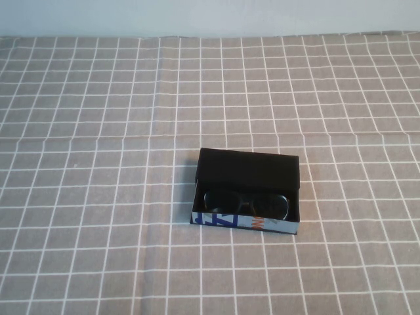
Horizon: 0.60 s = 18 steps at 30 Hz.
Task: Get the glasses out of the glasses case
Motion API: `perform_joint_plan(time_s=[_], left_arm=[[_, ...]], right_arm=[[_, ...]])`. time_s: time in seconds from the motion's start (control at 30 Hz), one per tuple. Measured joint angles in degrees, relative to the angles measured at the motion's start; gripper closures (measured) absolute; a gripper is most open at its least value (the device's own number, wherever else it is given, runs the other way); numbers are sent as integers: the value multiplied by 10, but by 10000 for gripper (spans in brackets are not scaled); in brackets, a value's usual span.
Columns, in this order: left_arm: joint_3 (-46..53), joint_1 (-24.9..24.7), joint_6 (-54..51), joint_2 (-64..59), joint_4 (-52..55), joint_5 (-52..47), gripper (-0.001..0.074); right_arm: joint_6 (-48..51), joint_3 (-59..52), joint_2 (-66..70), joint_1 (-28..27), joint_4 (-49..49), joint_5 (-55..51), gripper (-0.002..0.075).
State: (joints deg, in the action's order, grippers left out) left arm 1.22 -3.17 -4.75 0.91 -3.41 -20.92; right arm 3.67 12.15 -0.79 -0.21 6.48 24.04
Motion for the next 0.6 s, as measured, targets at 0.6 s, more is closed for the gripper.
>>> perform_joint_plan(time_s=[0.6], left_arm=[[0,0,0,0,0,0,740]], right_arm=[[72,423,397,41,-125,-615,744]])
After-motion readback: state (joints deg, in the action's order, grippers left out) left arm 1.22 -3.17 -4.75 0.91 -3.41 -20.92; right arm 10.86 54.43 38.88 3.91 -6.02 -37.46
